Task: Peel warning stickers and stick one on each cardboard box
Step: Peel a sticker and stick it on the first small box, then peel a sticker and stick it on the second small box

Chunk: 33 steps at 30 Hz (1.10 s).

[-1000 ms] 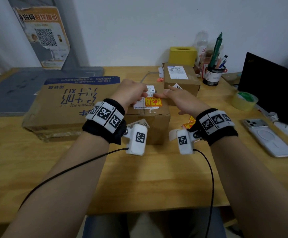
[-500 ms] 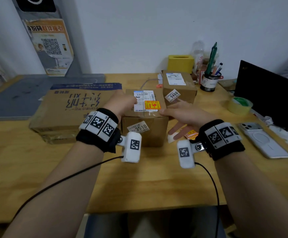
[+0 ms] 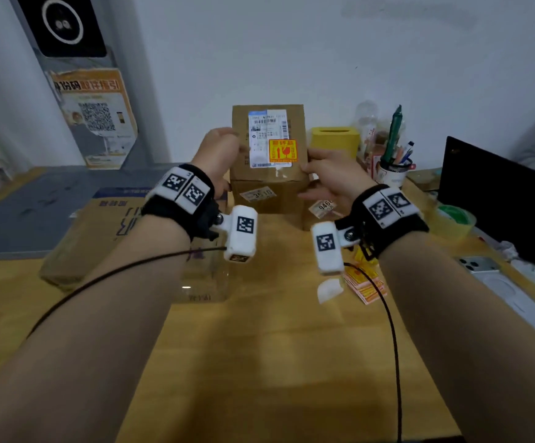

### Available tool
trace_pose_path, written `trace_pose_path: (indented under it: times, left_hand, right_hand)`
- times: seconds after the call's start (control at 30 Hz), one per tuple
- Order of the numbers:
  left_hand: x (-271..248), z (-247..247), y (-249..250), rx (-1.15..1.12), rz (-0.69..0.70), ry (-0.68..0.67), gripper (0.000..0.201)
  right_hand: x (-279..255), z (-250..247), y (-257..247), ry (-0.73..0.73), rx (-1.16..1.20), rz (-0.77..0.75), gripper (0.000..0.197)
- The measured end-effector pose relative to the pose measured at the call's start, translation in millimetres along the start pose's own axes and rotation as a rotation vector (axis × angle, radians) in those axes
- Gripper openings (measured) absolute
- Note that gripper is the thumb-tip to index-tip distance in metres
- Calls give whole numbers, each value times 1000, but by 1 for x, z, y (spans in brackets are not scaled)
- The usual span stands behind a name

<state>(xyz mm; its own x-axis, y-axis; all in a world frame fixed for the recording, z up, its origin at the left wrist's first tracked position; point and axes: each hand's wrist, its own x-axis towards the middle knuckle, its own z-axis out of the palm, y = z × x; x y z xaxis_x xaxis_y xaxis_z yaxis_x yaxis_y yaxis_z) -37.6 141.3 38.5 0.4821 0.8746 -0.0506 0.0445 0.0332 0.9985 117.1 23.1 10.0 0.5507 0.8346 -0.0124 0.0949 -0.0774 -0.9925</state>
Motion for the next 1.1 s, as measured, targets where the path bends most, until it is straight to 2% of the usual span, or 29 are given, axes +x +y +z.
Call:
trace_pose_path:
  times: [0.07,0.1,0.2,0.27,0.33,0.4,0.5,0.63,0.7,0.87,0.93,1.0,1.1]
  left_hand:
    - [22,1,1,2,-4,12,64]
    - [30,0,0,-11,-2,18,62]
    - [48,0,-6,-37,-37,68,36]
    - [61,-1,-20,62,-33,50,34]
    - [76,-4,-34,142,-50,5,33]
    - [88,-3,-38,58,-135,-21,26]
    - [91,6,-34,53,-158,19,27]
    - [81,25,-21,62,-13,29,18]
    - [78,37,-20,41,6,-25,23]
    - [57,75,-22,24,-87,-235,28]
    - [52,89,-29,51,-128,-298,28]
    - [51,101,-37,84,-169,-336,37]
    - [53,116,-52,131,-212,-300,56]
  right_hand:
    - [21,8,2,-3,5,10,28]
    - [30,12,3,0,16,16,24]
    - [55,22,12,44,107,41,13]
    - [75,26,25,53,126,74,14]
    - [88,27,40,16,129,134,5]
    - [100,26,52,-18,151,192,30]
    - [102,22,54,-20,148,169,36]
    - [85,6,39,67,64,19,21]
    - [77,-9,33,159,-6,-46,25]
    - [61,-50,36,353,-239,-103,32]
    - [56,-62,42,370,-305,-57,34]
    - [57,-71,50,375,-352,32,40]
    - [63,-83,64,361,-418,176,51]
